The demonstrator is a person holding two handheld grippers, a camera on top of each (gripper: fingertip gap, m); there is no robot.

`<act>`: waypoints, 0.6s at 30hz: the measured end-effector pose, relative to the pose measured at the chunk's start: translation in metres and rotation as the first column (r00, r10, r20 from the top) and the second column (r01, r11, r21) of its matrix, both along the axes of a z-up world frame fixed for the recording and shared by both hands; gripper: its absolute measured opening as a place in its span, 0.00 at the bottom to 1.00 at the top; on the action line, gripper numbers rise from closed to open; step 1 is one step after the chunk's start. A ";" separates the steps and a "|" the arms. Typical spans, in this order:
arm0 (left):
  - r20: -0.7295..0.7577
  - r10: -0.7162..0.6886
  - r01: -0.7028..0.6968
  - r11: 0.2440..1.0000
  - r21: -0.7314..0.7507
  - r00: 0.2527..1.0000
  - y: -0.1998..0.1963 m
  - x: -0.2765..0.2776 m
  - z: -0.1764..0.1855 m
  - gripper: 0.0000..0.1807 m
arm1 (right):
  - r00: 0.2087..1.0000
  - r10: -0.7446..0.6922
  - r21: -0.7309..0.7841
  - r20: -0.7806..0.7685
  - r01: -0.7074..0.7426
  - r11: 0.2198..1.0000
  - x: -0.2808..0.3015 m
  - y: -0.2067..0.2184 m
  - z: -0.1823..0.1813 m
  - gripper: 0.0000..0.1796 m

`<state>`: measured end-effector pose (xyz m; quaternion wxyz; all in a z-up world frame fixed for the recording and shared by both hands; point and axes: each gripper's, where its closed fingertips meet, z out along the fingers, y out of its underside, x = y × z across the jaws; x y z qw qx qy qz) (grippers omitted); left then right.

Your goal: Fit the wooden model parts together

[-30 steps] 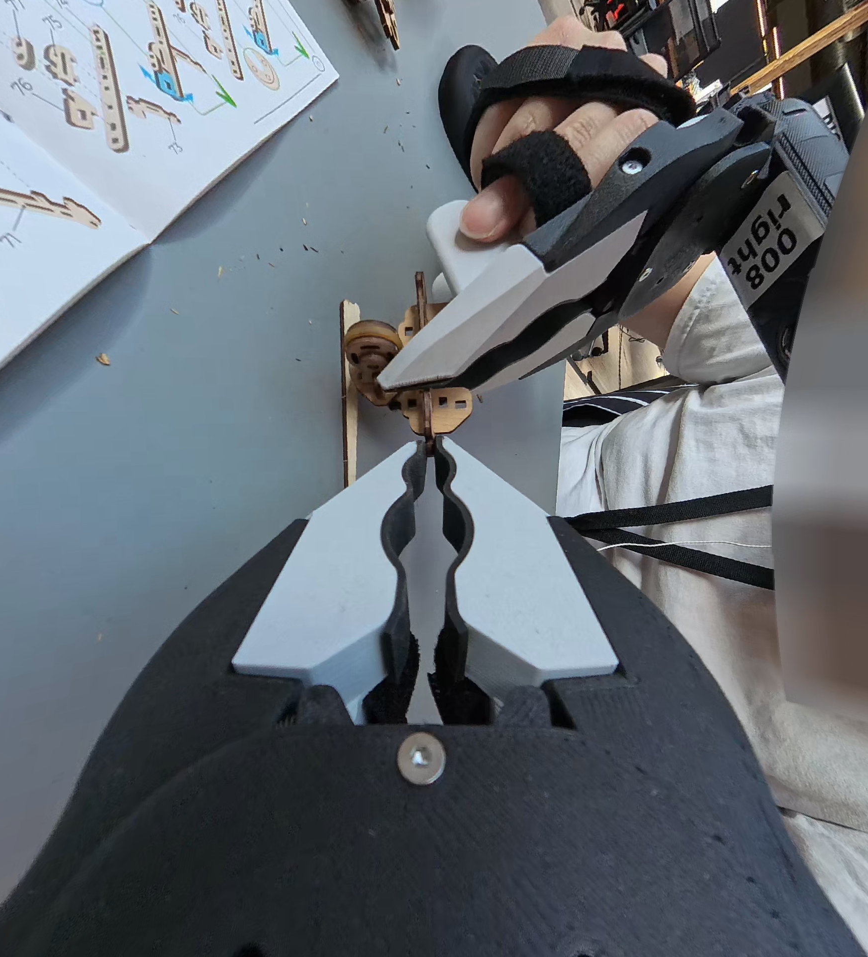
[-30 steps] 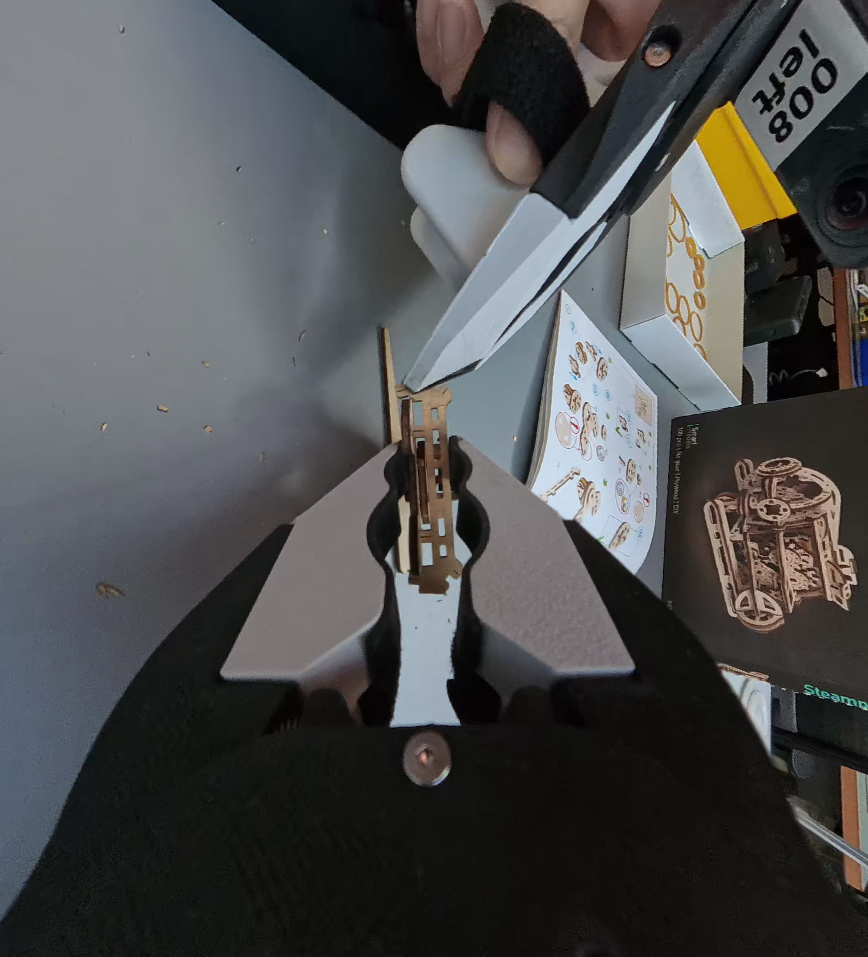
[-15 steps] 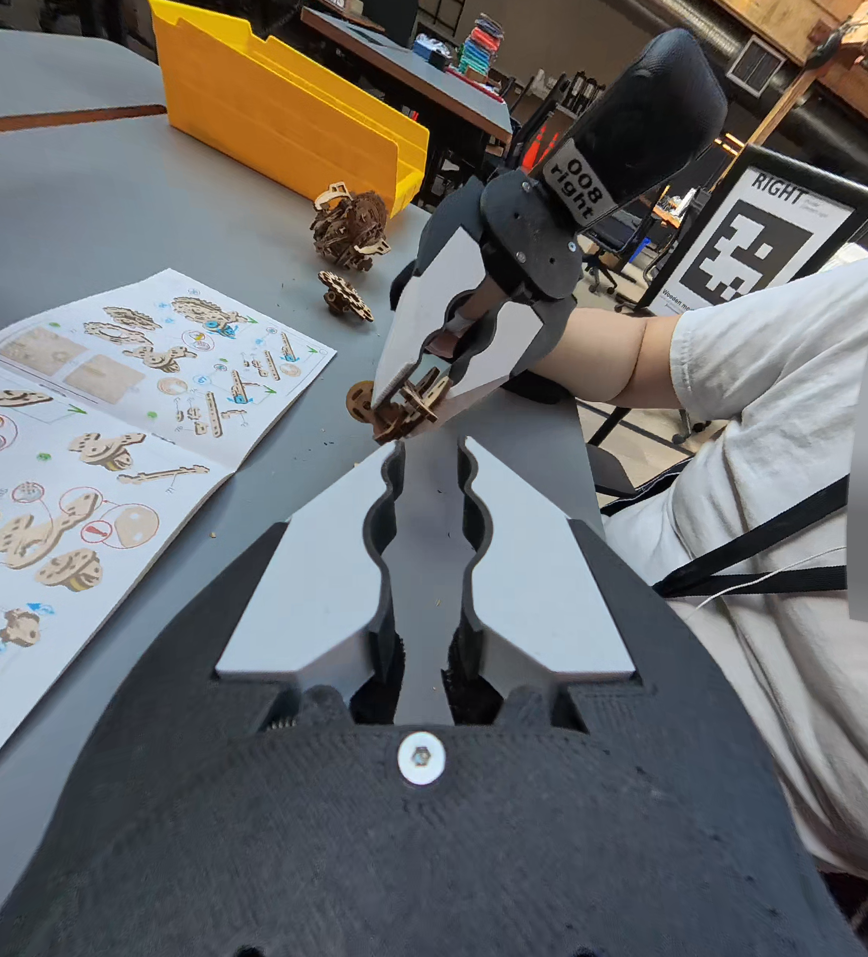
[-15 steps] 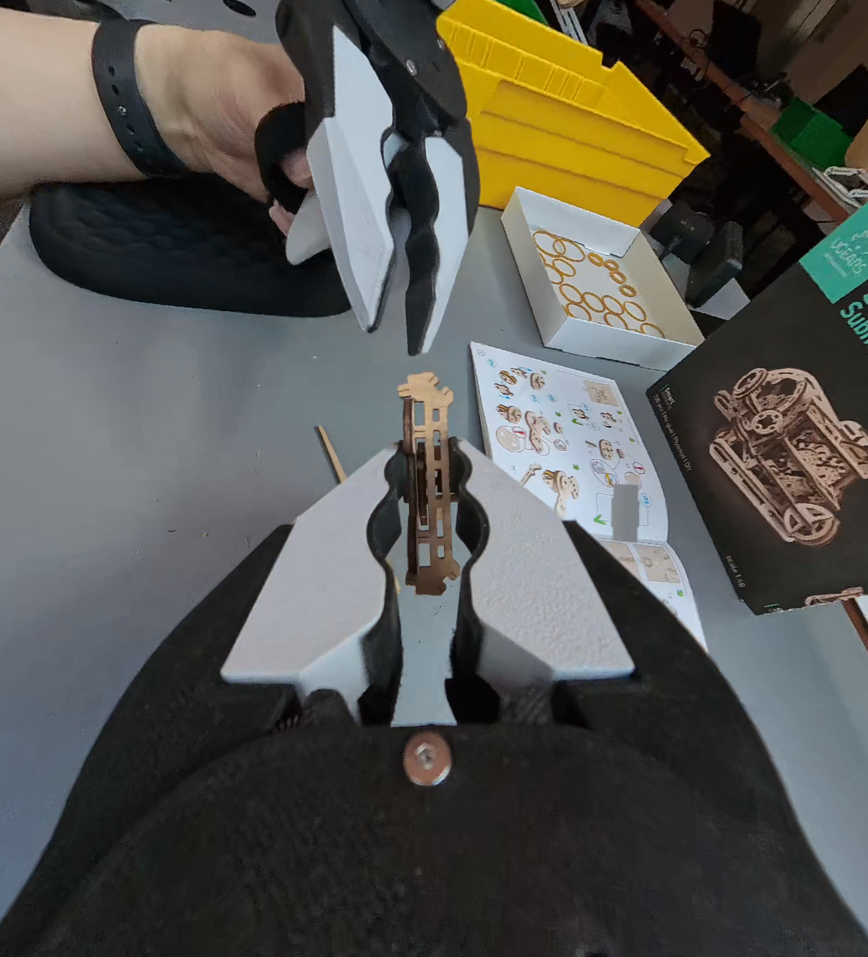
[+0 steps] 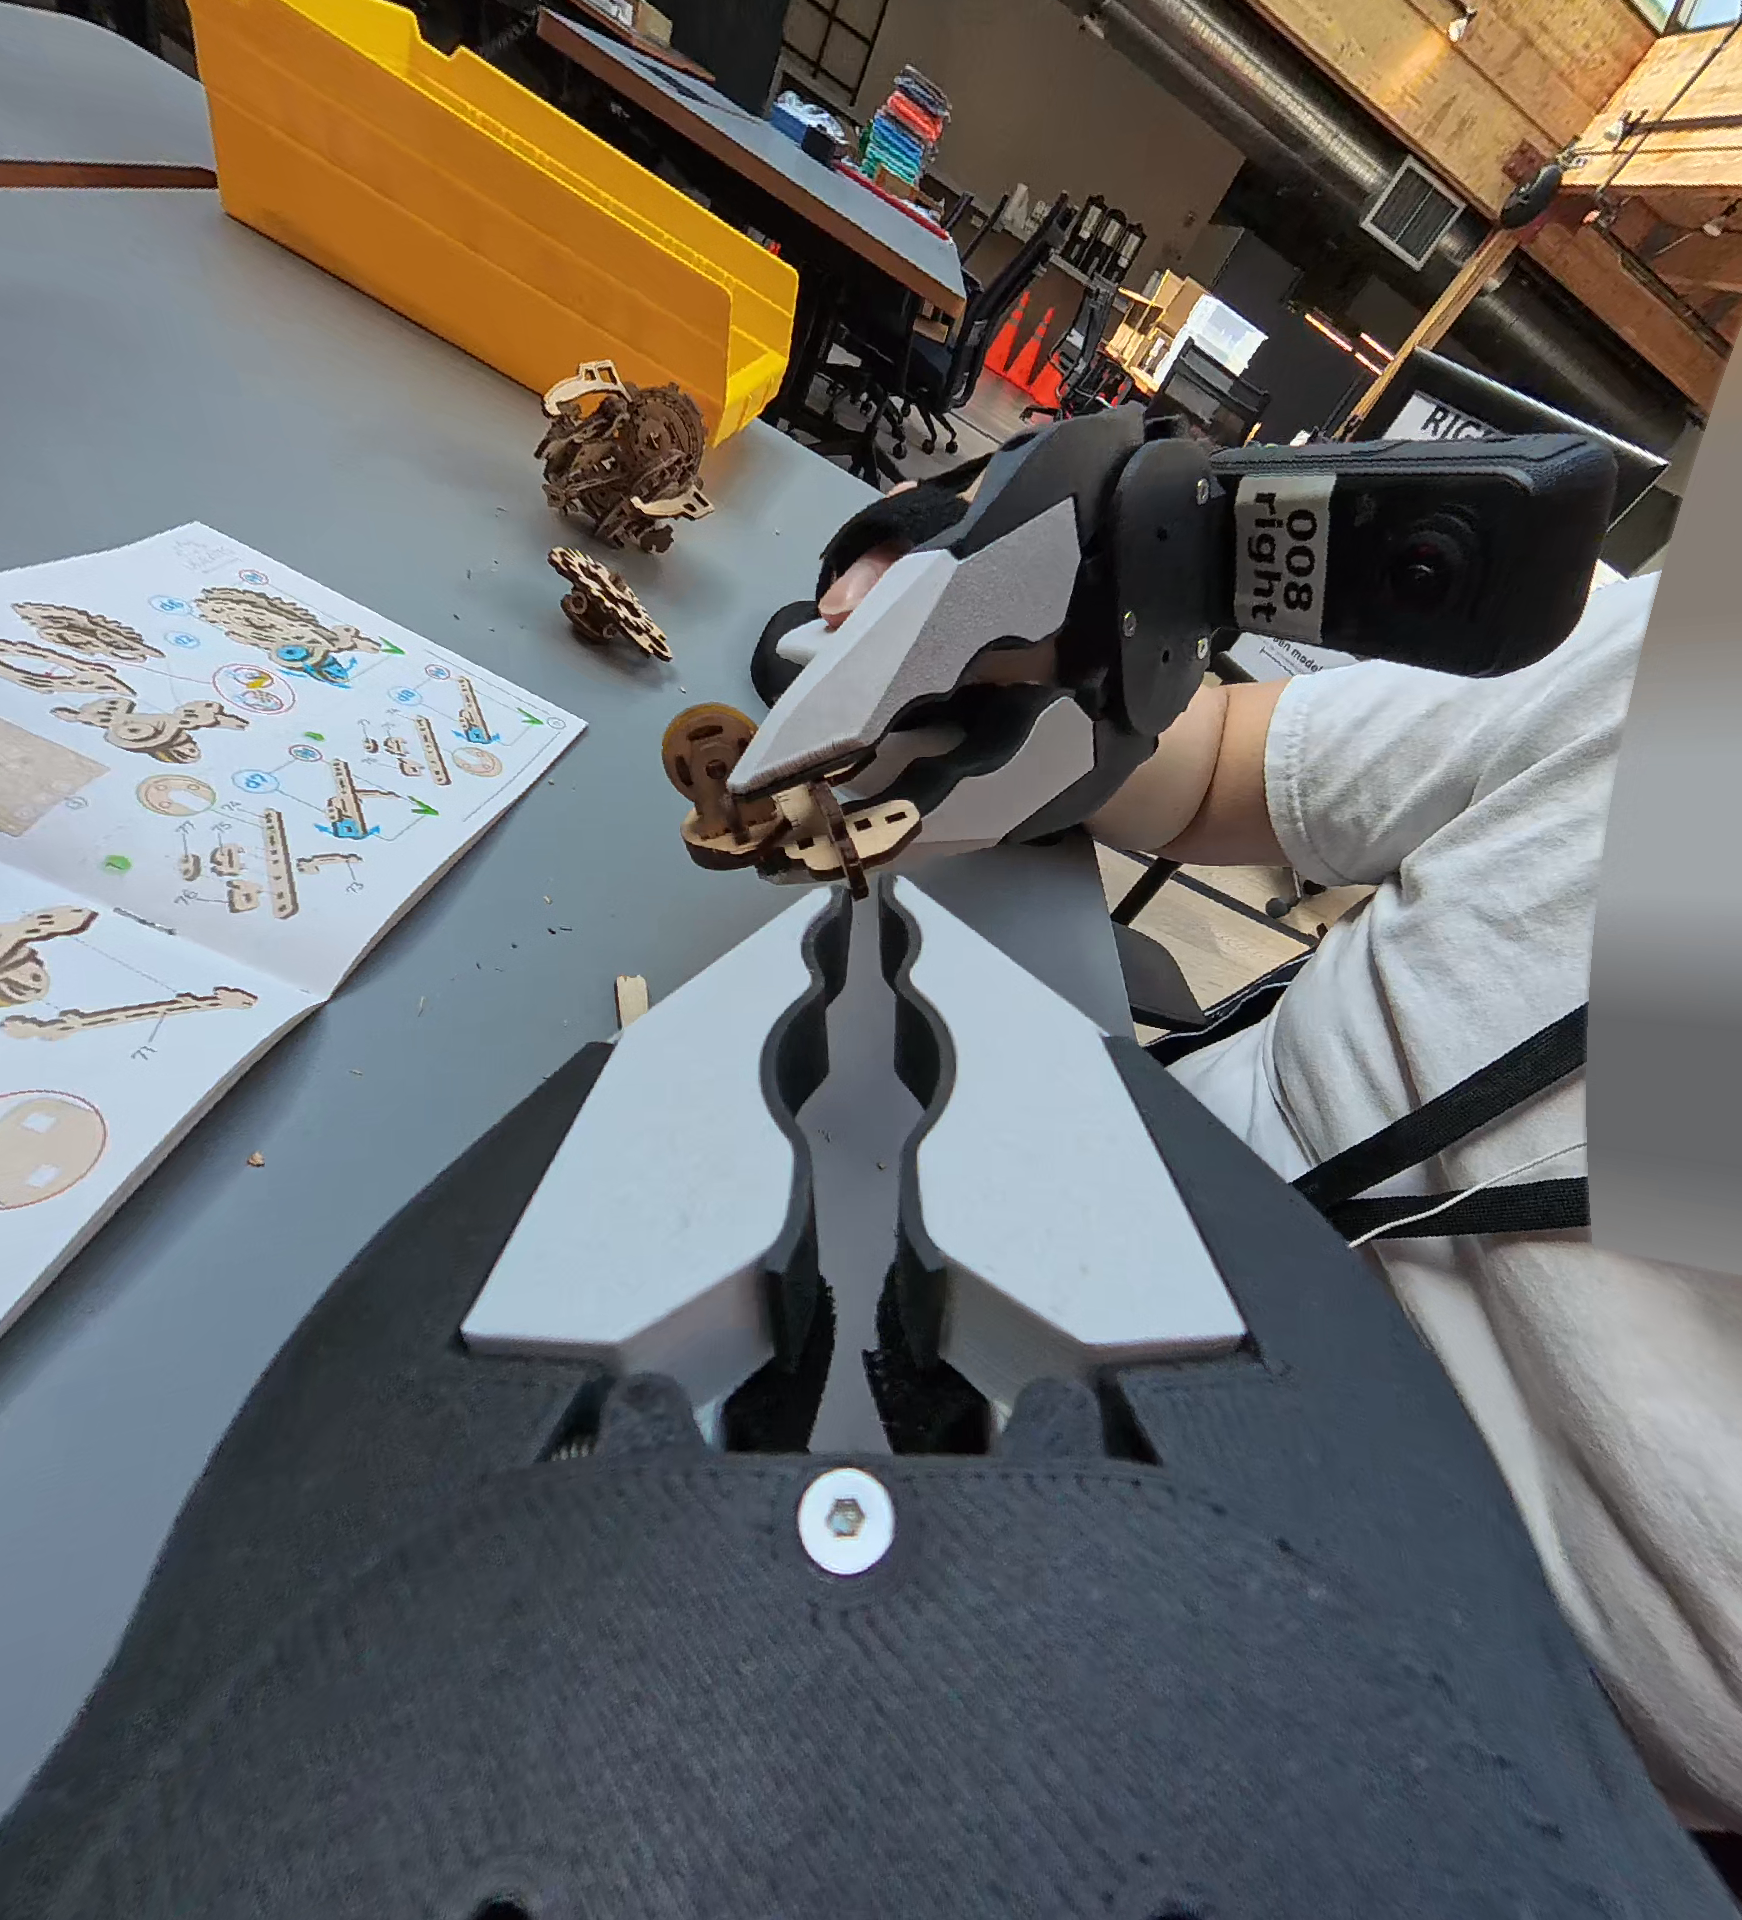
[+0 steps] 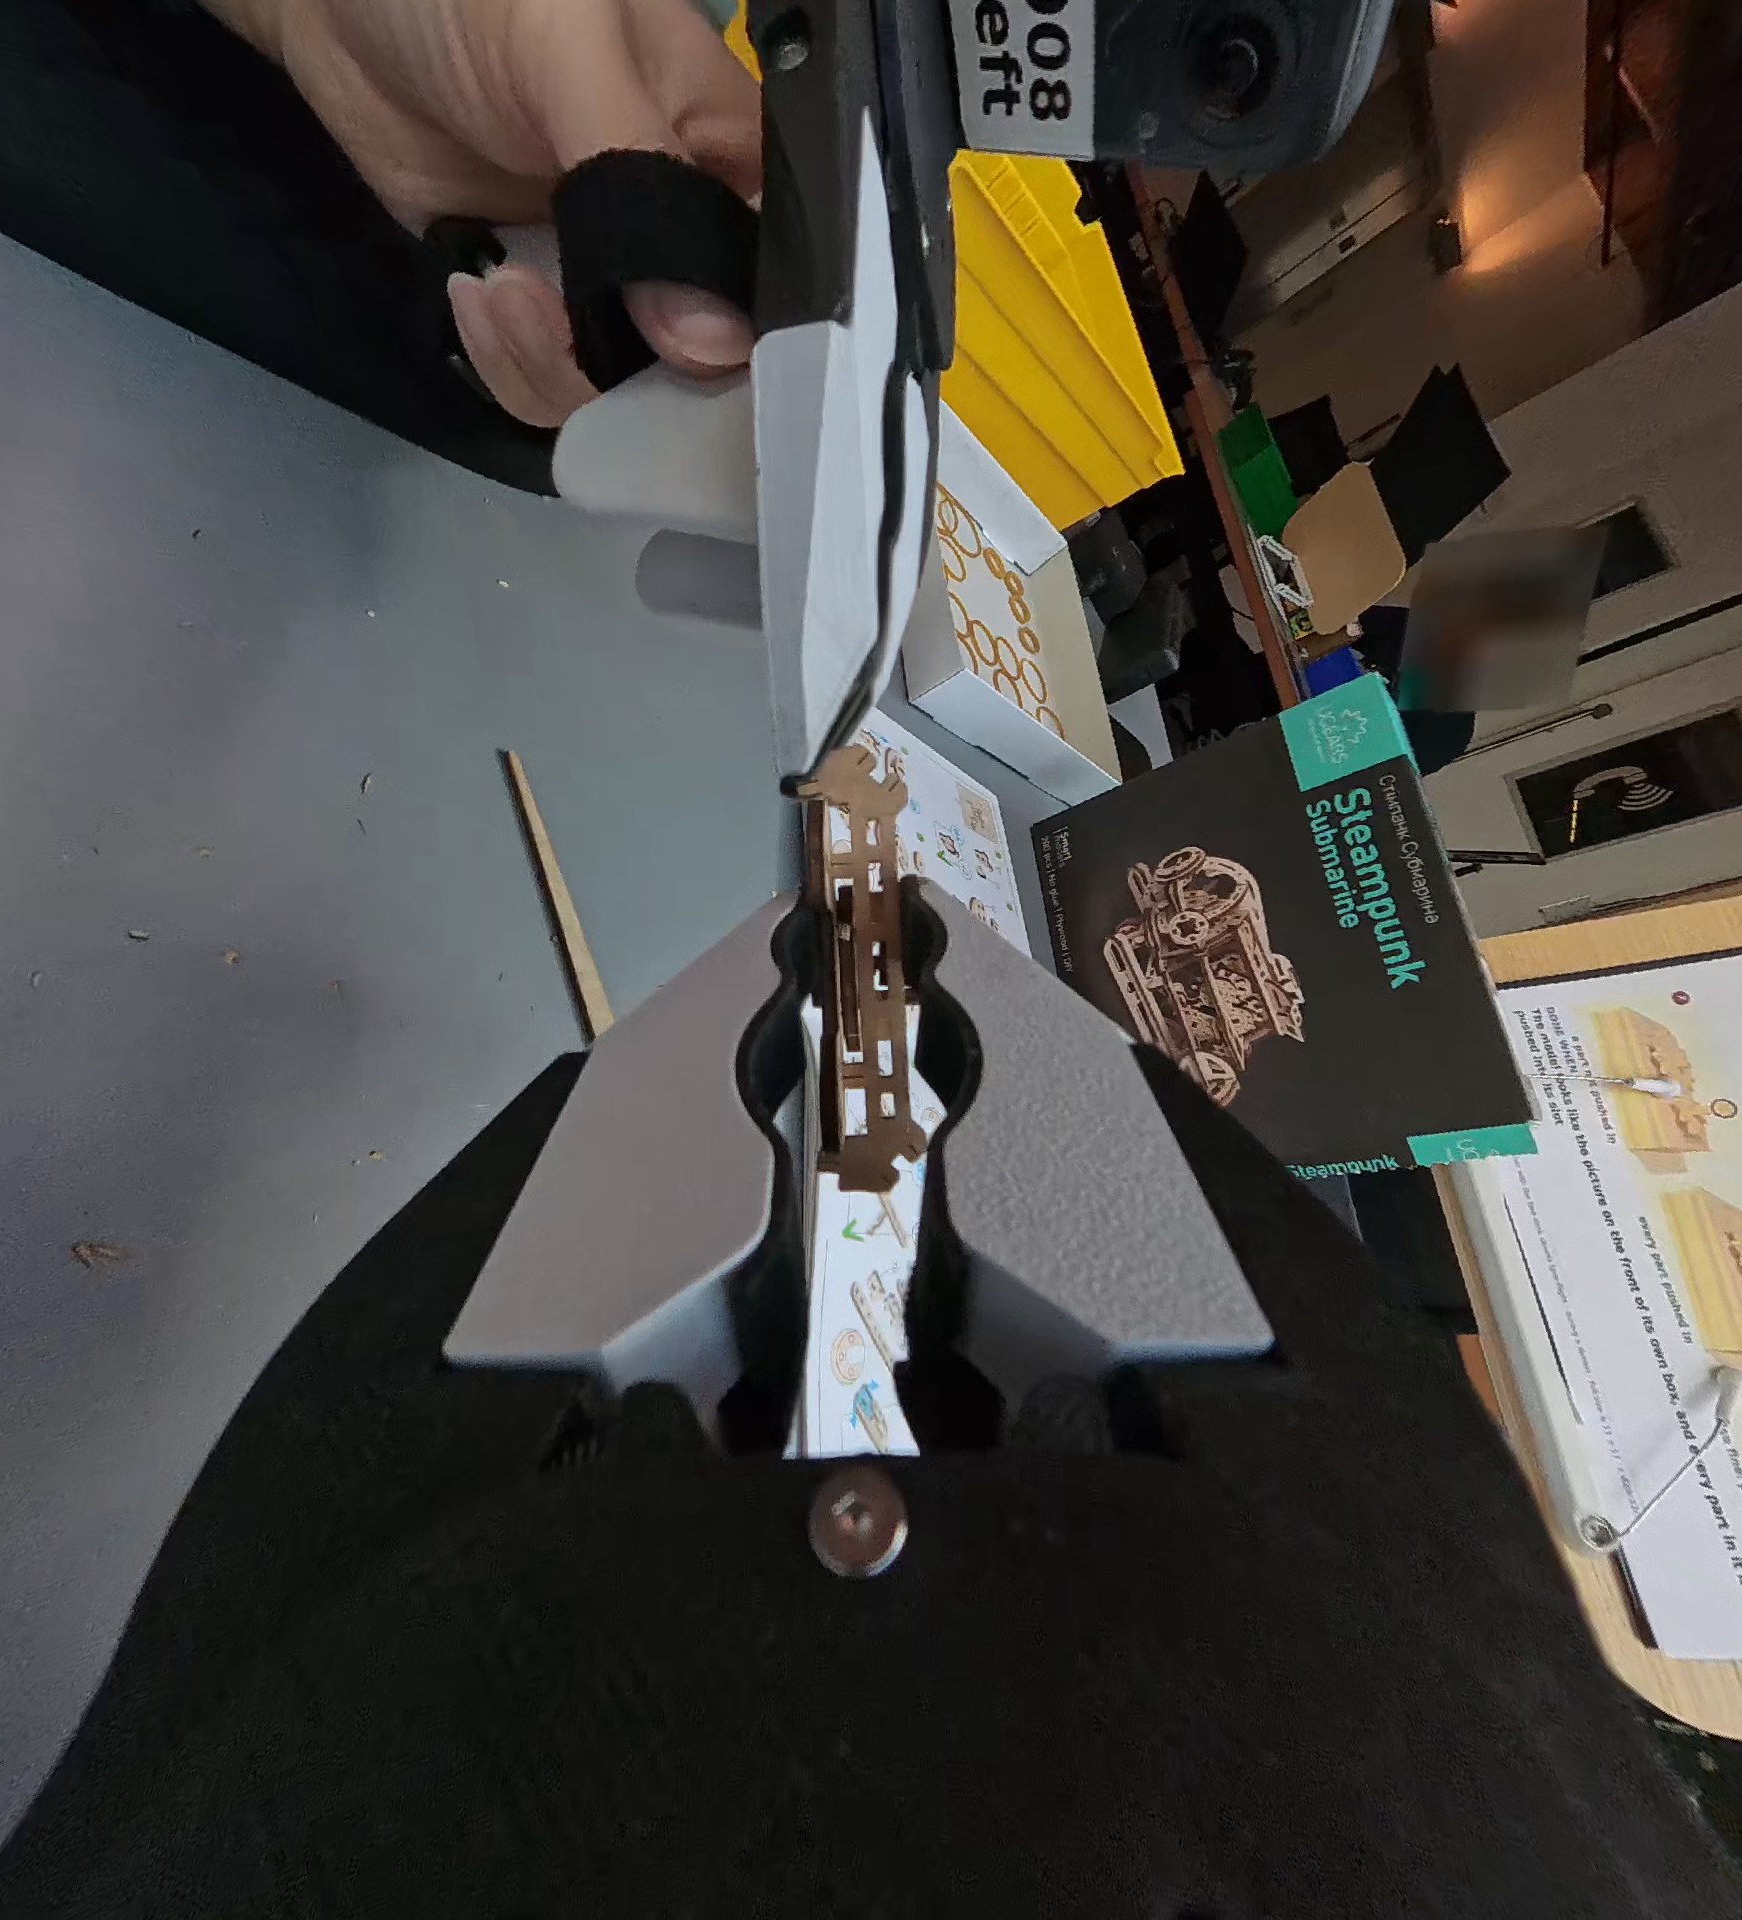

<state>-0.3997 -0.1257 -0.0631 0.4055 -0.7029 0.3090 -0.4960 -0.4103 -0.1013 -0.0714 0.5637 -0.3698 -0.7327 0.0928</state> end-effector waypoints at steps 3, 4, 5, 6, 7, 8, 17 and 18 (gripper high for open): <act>-0.001 0.005 -0.005 1.000 -0.018 1.000 0.002 -0.001 -0.002 0.02 | 1.000 -0.017 0.042 0.019 0.016 0.999 0.001 0.002 -0.003 0.08; -0.002 0.001 -0.001 1.000 -0.026 1.000 0.001 -0.001 -0.003 0.02 | 0.999 -0.019 0.059 0.027 0.017 0.998 0.001 0.002 -0.004 0.08; -0.004 -0.001 0.001 1.000 -0.031 1.000 0.001 0.000 -0.004 0.02 | 0.999 -0.022 0.075 0.028 0.020 0.997 0.000 0.001 -0.004 0.08; -0.011 0.003 -0.004 1.000 -0.031 1.000 0.002 0.000 -0.005 0.02 | 0.999 -0.024 0.091 0.027 0.021 0.996 0.000 0.001 -0.003 0.08; -0.021 0.010 -0.010 1.000 -0.028 1.000 0.003 0.000 -0.007 0.02 | 0.999 -0.025 0.105 0.035 0.021 0.994 0.000 0.000 -0.004 0.08; -0.029 0.012 -0.013 1.000 -0.024 0.999 0.003 0.000 -0.008 0.01 | 0.999 -0.031 0.124 0.040 0.026 0.992 0.000 0.001 -0.005 0.08; -0.122 0.000 0.000 1.000 0.000 0.993 -0.001 -0.001 -0.018 0.01 | 0.997 -0.017 0.176 0.076 0.003 0.984 0.000 -0.002 -0.012 0.08; -0.127 0.000 -0.001 1.000 -0.003 0.992 -0.001 -0.001 -0.018 0.01 | 0.997 -0.017 0.178 0.077 0.003 0.984 -0.001 -0.002 -0.012 0.08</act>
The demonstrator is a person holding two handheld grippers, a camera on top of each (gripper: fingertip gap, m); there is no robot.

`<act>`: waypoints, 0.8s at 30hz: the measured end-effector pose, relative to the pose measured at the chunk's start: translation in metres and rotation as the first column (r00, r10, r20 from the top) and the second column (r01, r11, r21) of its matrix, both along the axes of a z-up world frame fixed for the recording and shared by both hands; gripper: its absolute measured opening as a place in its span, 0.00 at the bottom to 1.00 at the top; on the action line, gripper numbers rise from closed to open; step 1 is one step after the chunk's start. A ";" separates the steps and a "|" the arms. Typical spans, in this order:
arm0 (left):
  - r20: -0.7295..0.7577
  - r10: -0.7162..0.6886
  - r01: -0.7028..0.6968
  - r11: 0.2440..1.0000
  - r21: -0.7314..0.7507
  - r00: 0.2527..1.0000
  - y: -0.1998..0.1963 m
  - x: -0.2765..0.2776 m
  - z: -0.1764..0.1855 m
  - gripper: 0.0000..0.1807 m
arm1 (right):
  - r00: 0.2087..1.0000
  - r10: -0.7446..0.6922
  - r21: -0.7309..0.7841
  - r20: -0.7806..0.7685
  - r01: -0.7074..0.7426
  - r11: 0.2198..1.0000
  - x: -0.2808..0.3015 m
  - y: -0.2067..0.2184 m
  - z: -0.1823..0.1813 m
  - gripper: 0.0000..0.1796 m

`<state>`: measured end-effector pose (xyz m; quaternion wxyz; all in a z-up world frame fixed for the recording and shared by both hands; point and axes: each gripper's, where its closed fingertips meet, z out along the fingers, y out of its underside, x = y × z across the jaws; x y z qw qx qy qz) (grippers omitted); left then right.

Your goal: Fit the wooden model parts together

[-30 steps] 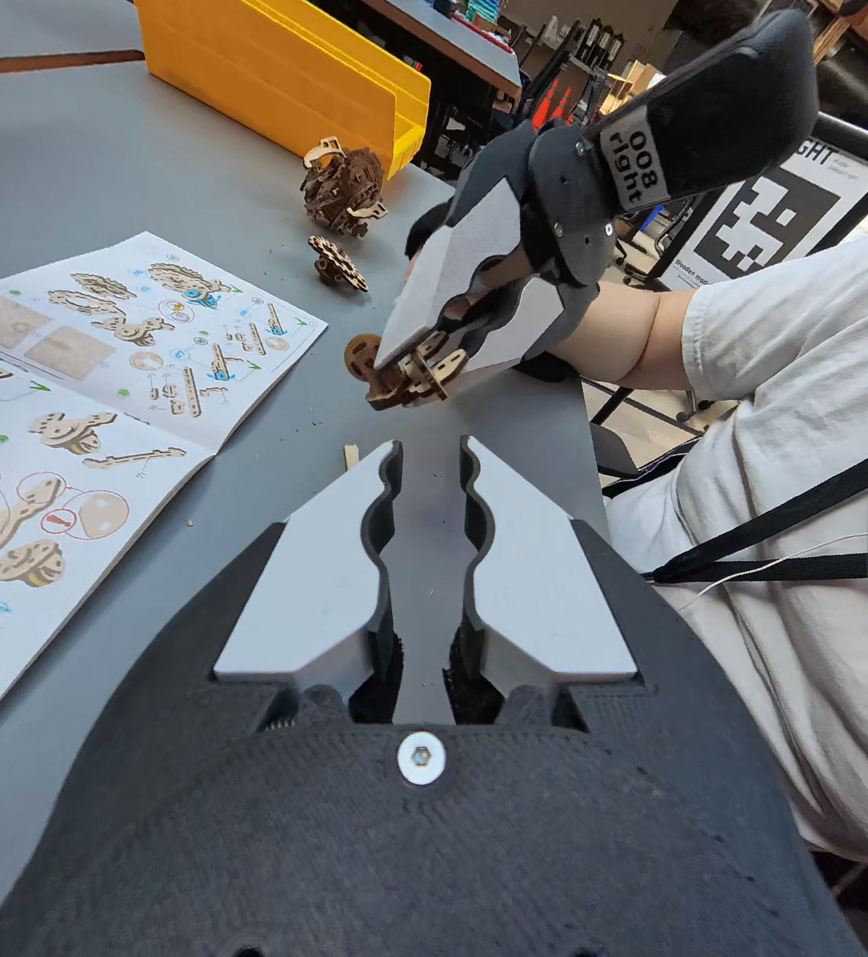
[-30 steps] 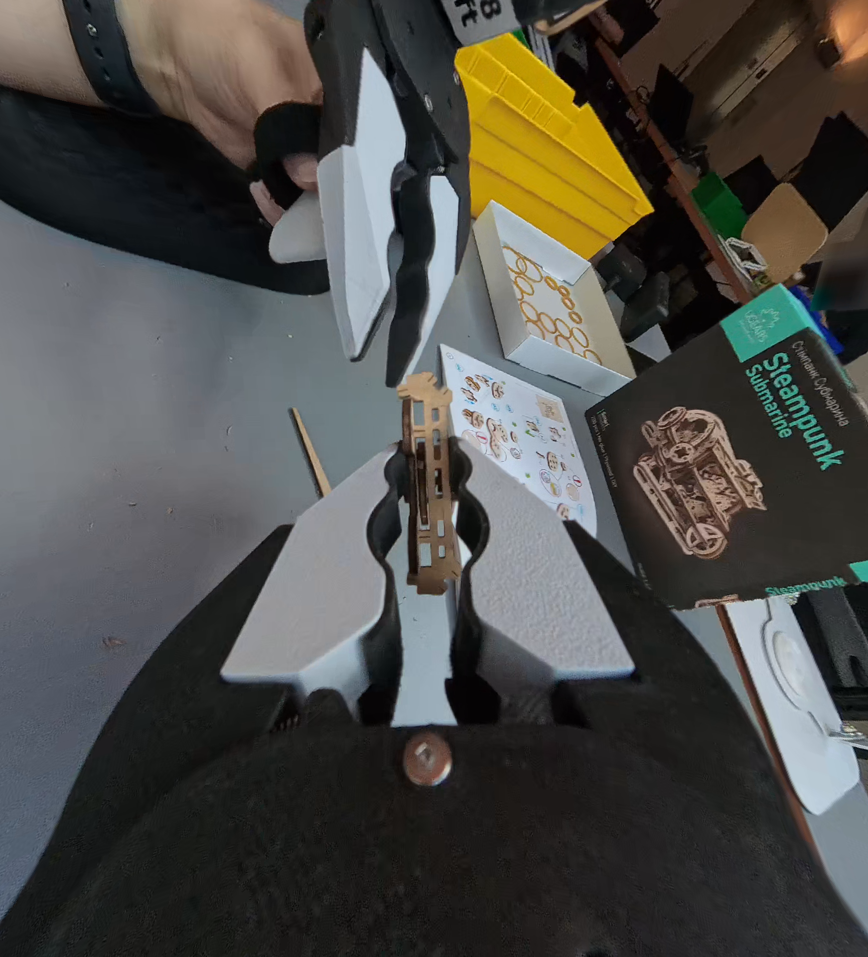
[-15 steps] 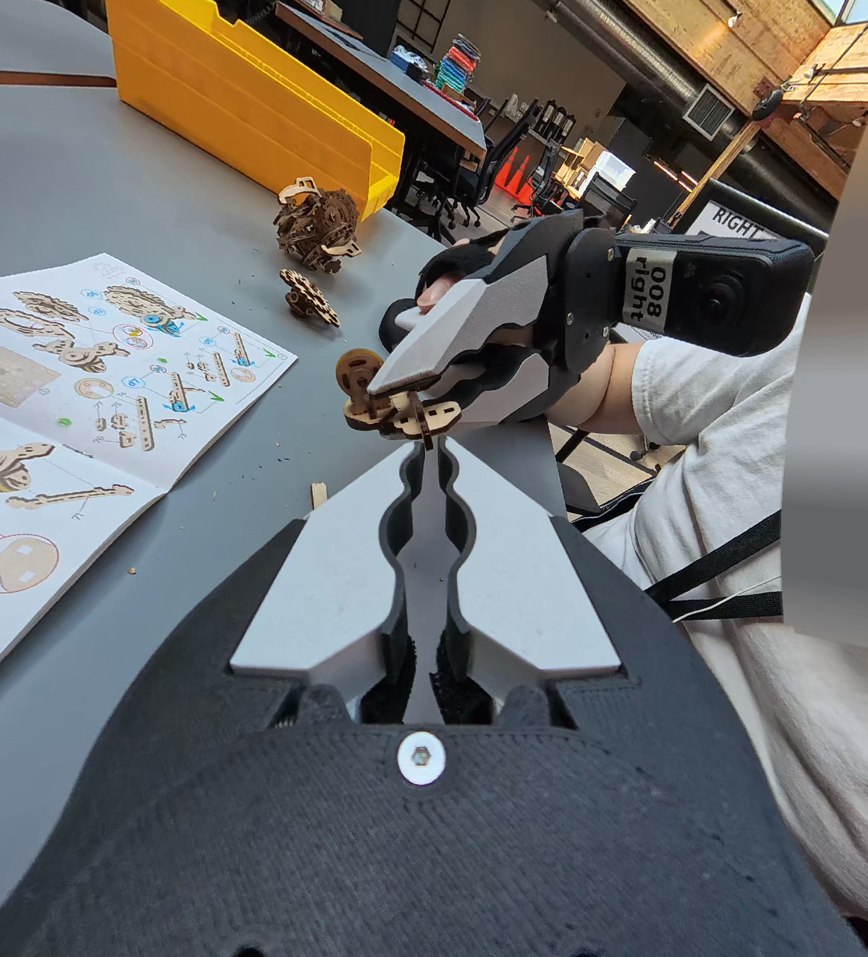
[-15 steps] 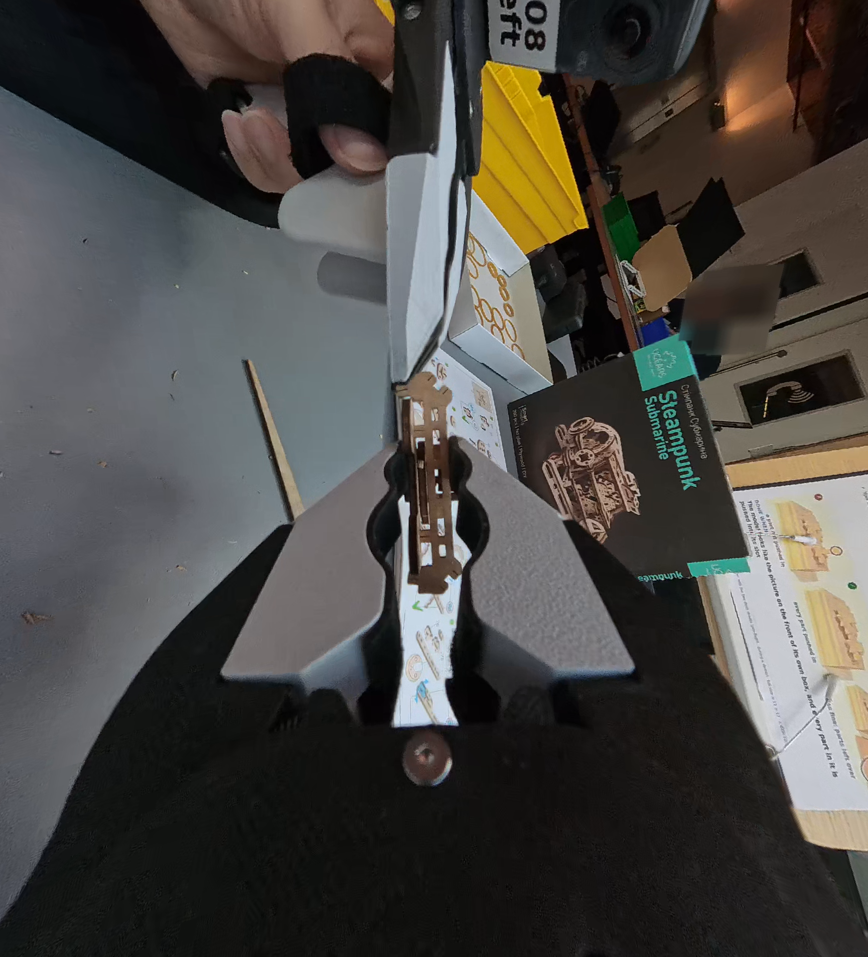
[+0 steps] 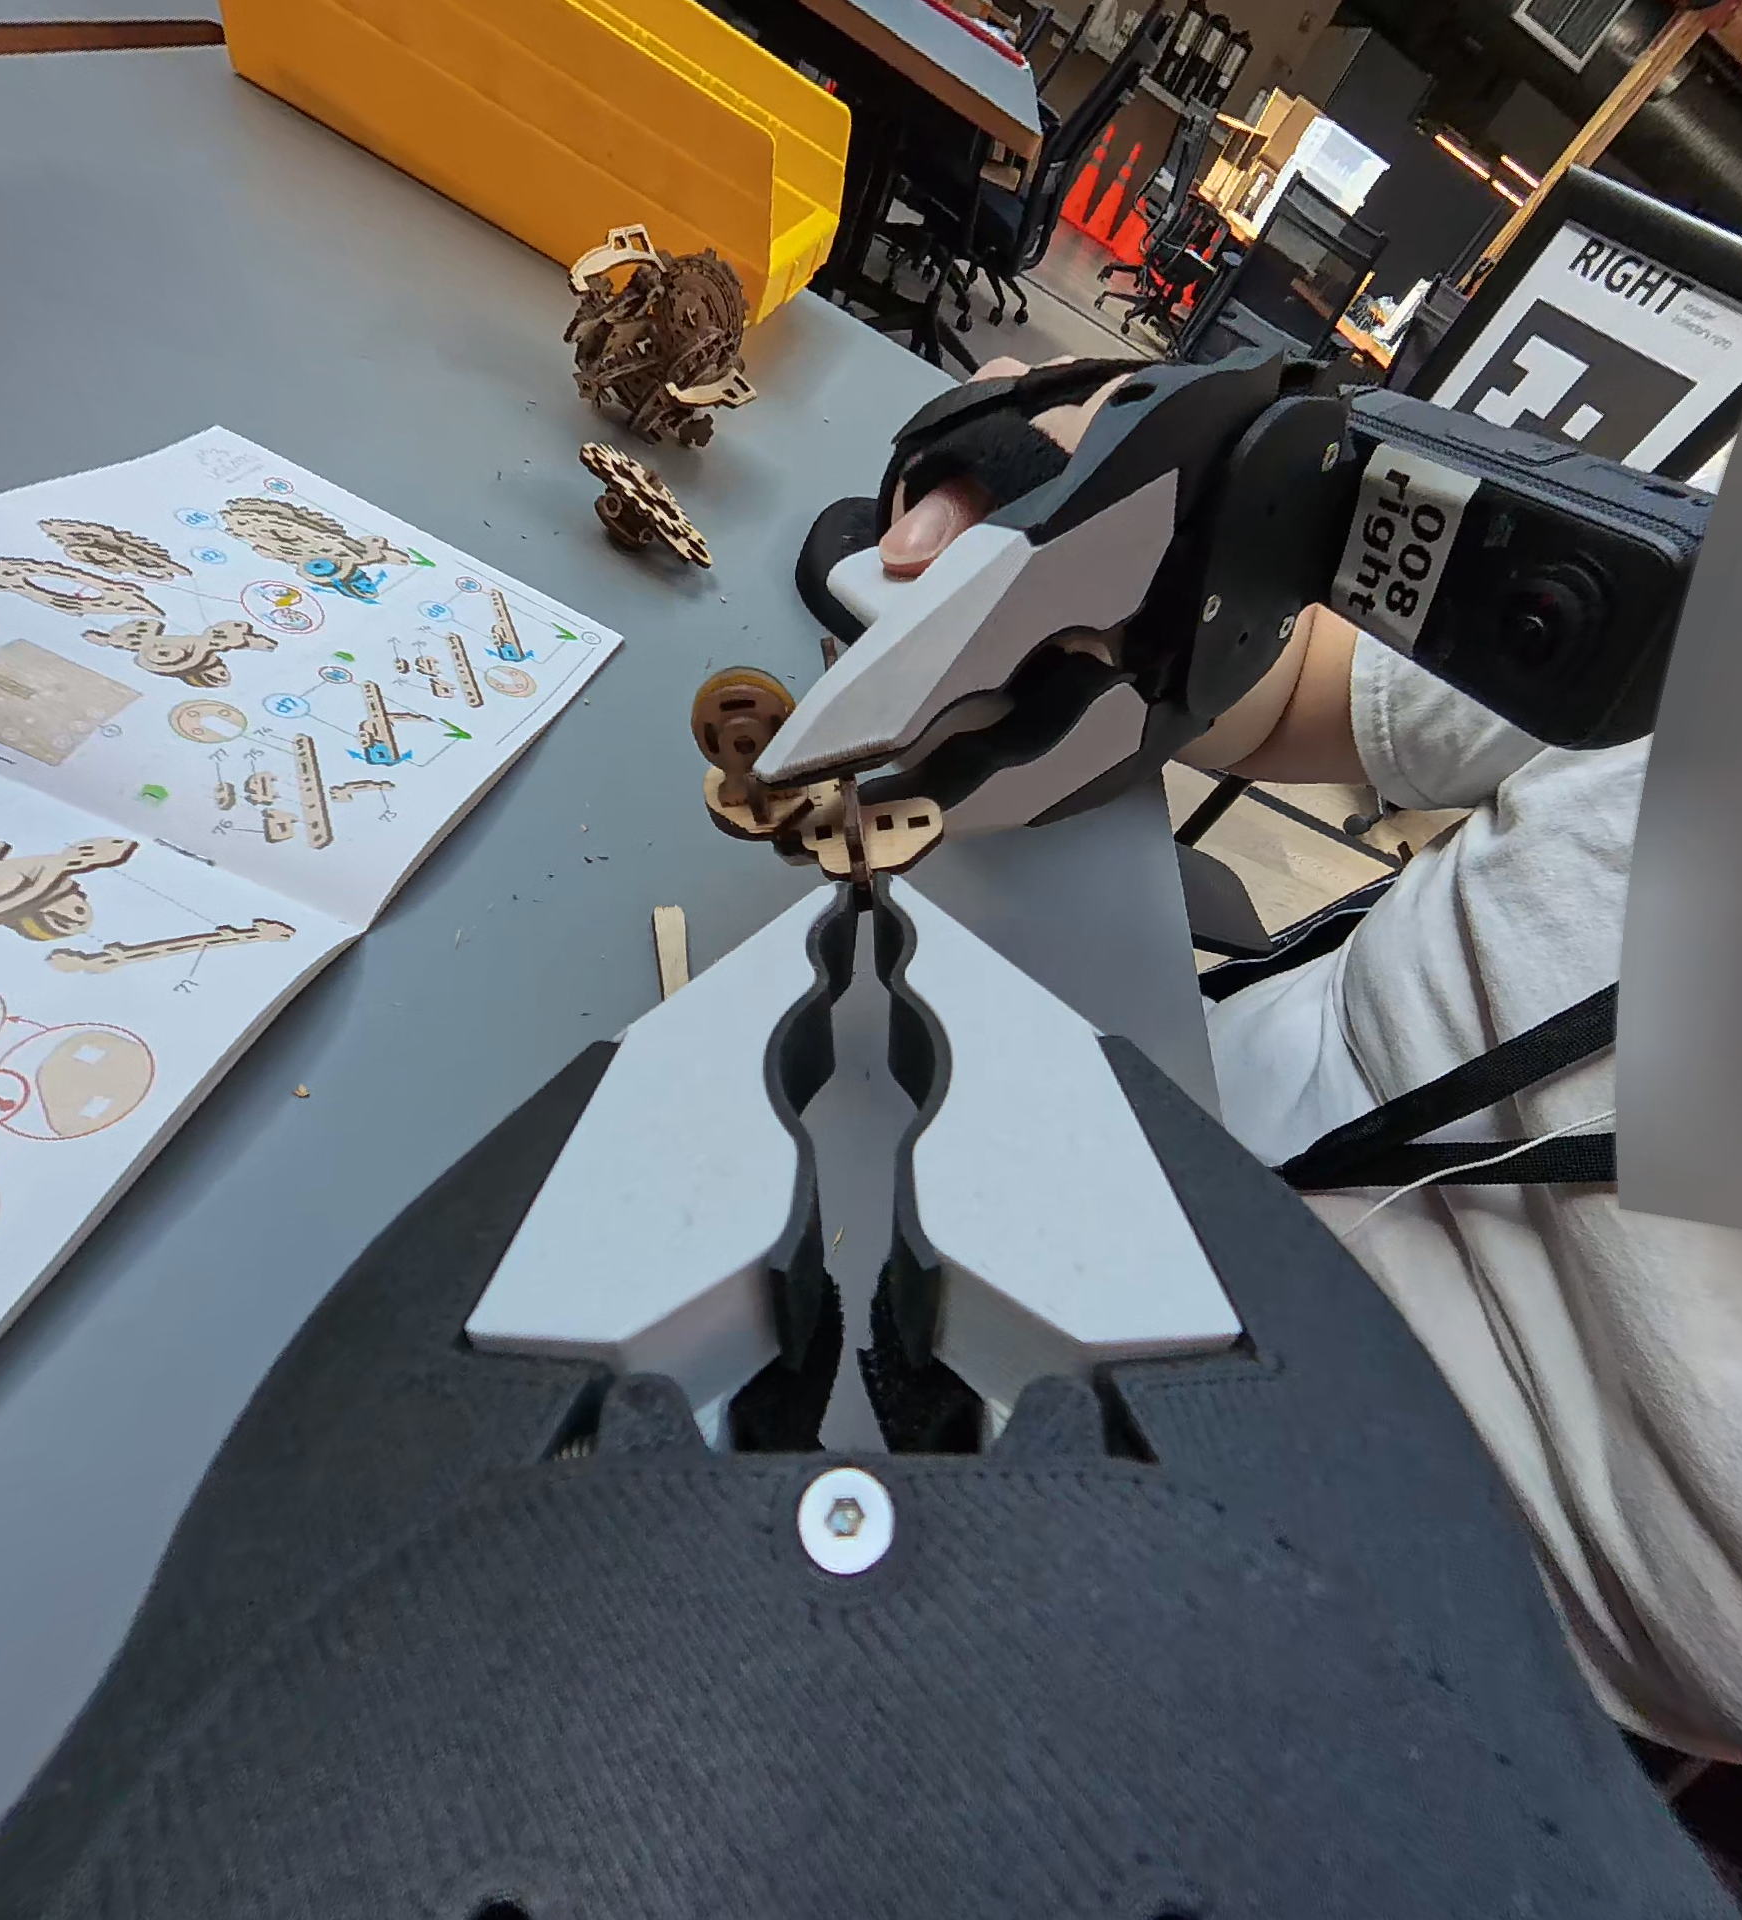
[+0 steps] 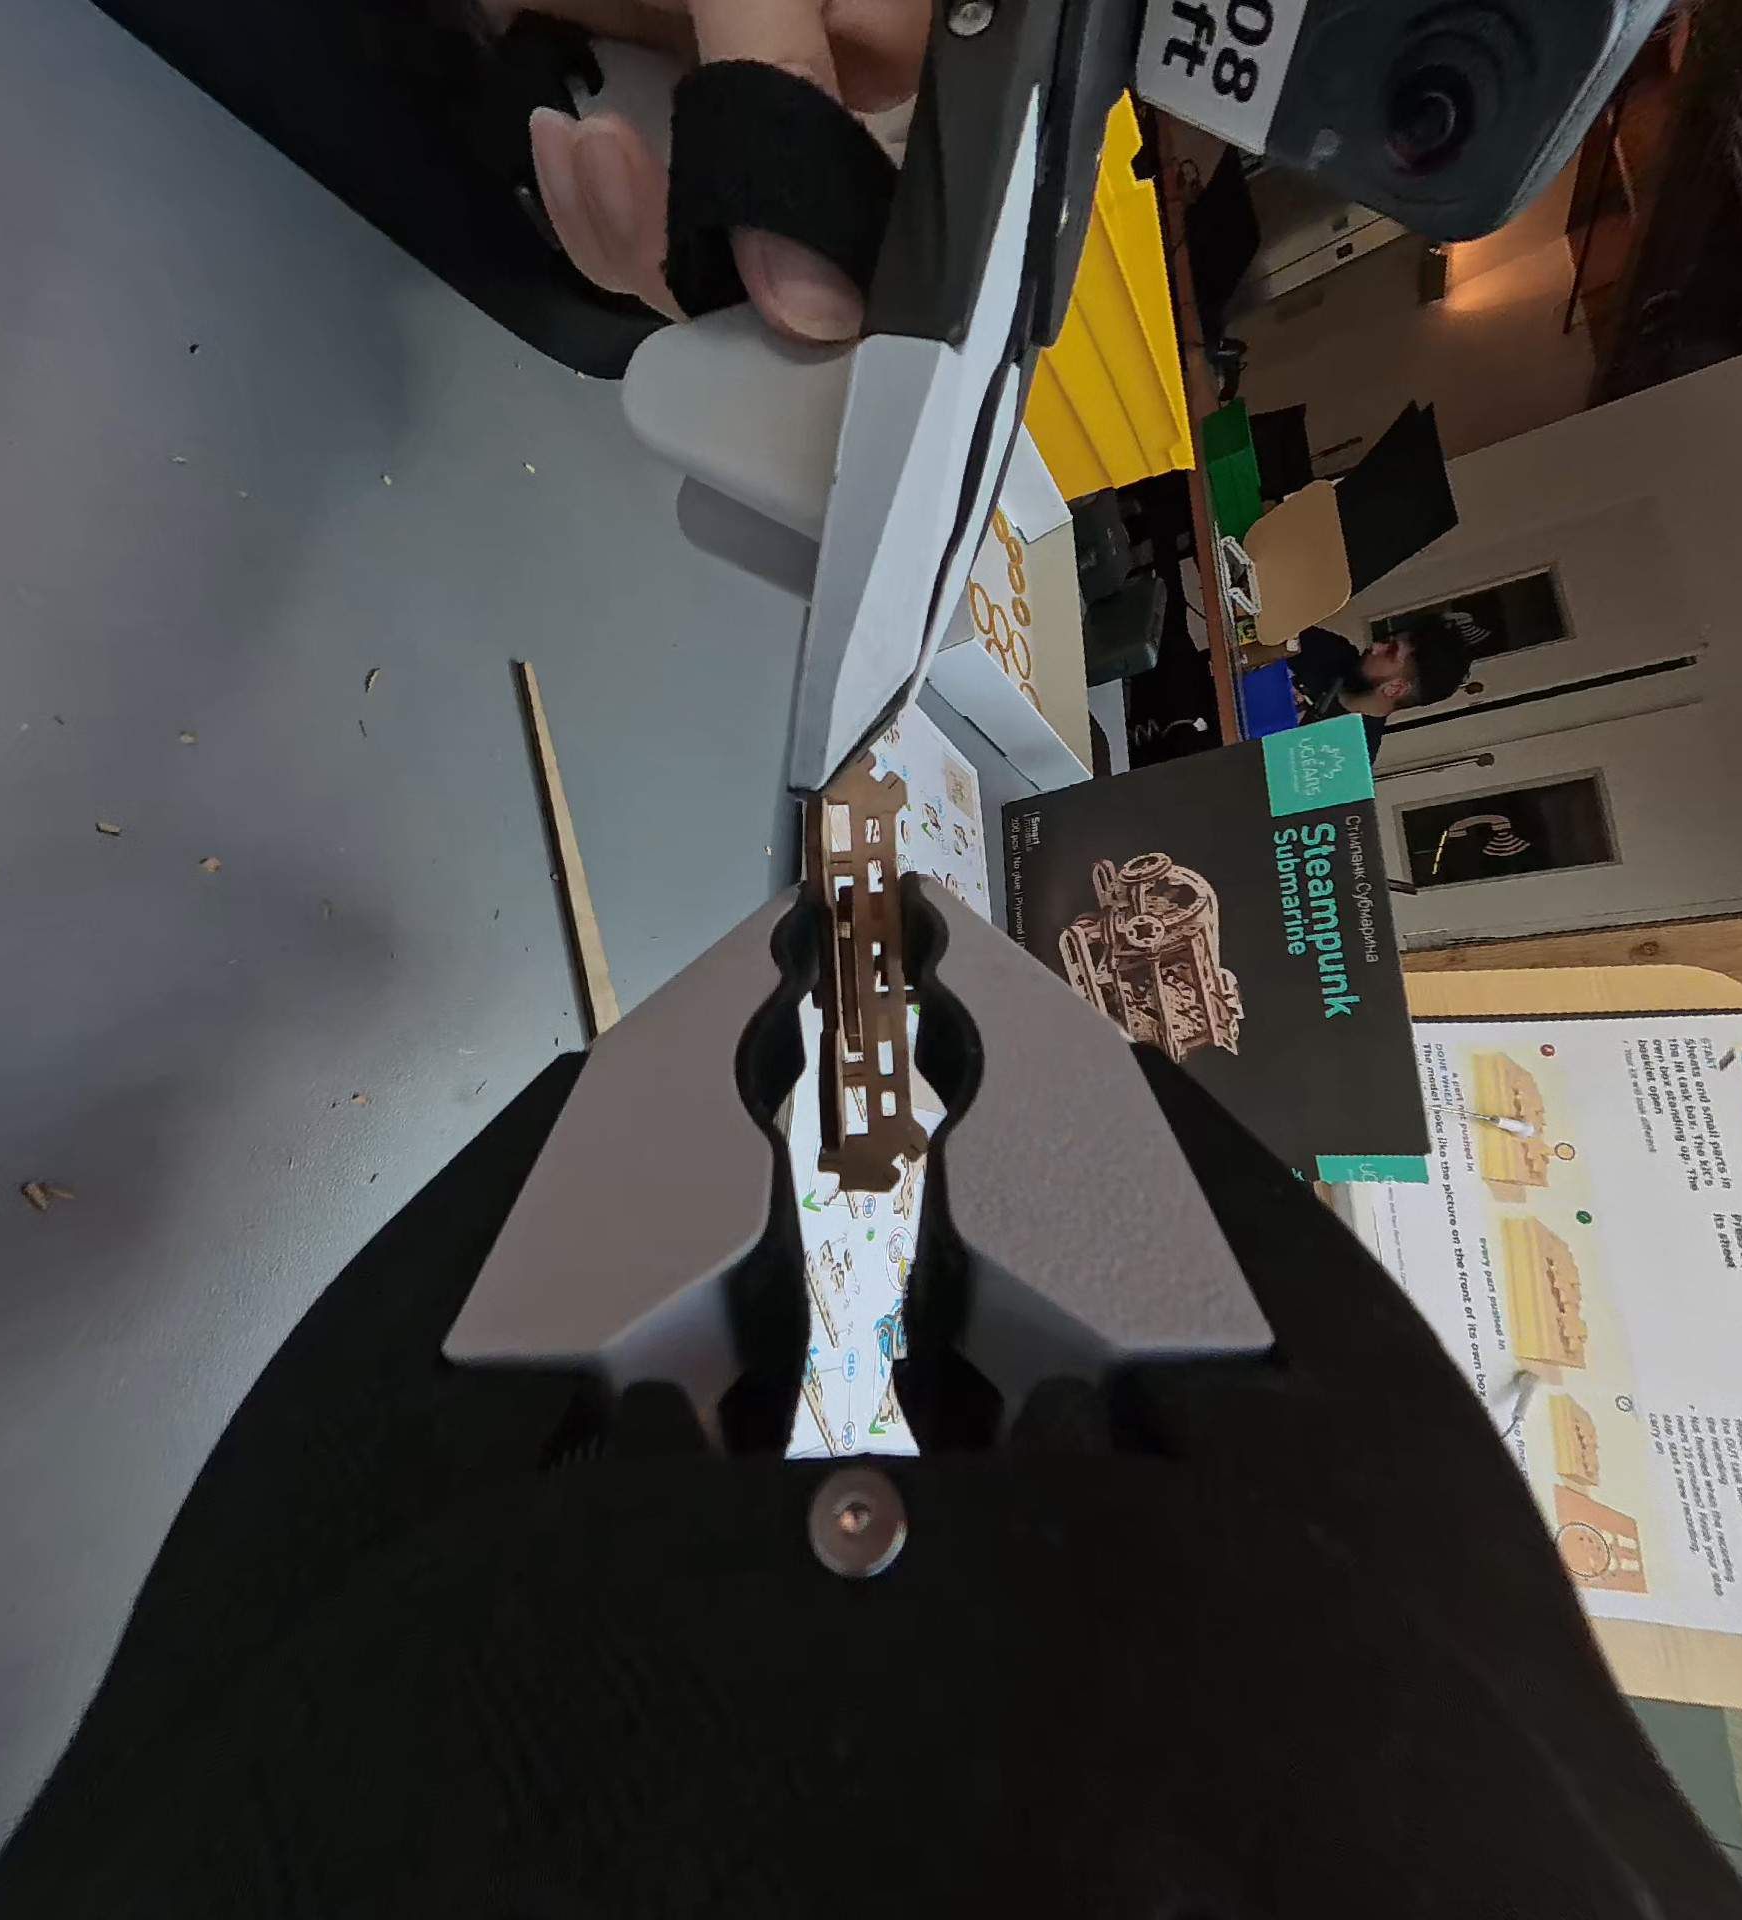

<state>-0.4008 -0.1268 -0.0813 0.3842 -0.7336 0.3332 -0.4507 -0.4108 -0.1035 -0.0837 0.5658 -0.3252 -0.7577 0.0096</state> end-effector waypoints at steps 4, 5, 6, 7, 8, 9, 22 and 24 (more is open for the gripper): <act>-0.001 -0.010 0.010 1.000 -0.023 1.000 -0.001 0.000 -0.002 0.01 | 1.000 0.017 -0.034 0.006 -0.016 0.999 0.000 -0.002 -0.002 0.08; 0.003 -0.013 0.013 0.999 -0.031 1.000 -0.002 0.000 -0.002 0.01 | 1.000 0.021 -0.043 0.006 -0.021 0.999 0.000 -0.002 -0.002 0.08; 0.006 -0.016 0.016 0.999 -0.039 1.000 -0.002 0.000 -0.002 0.01 | 1.000 0.025 -0.053 0.007 -0.025 0.998 0.000 -0.003 -0.002 0.08; 0.011 -0.018 0.019 0.999 -0.047 1.000 -0.002 0.000 -0.002 0.01 | 1.000 0.029 -0.069 0.006 -0.028 0.997 0.000 -0.004 -0.002 0.08; 0.019 -0.019 0.020 0.998 -0.060 1.000 -0.003 0.000 -0.002 0.01 | 0.999 0.032 -0.087 0.003 -0.032 0.996 0.000 -0.004 -0.002 0.08; 0.028 -0.018 0.020 0.997 -0.077 0.999 -0.002 -0.001 -0.002 0.01 | 0.999 0.036 -0.108 0.000 -0.035 0.994 0.000 -0.004 -0.003 0.08; 0.027 0.048 -0.039 0.961 -0.275 0.998 0.006 -0.003 -0.022 0.01 | 0.996 -0.006 -0.372 0.084 0.037 0.928 -0.009 0.001 -0.032 0.08; 0.050 0.047 -0.030 0.956 -0.293 0.998 0.005 -0.003 -0.020 0.01 | 0.998 0.007 -0.448 0.068 0.024 0.893 -0.009 -0.001 -0.030 0.08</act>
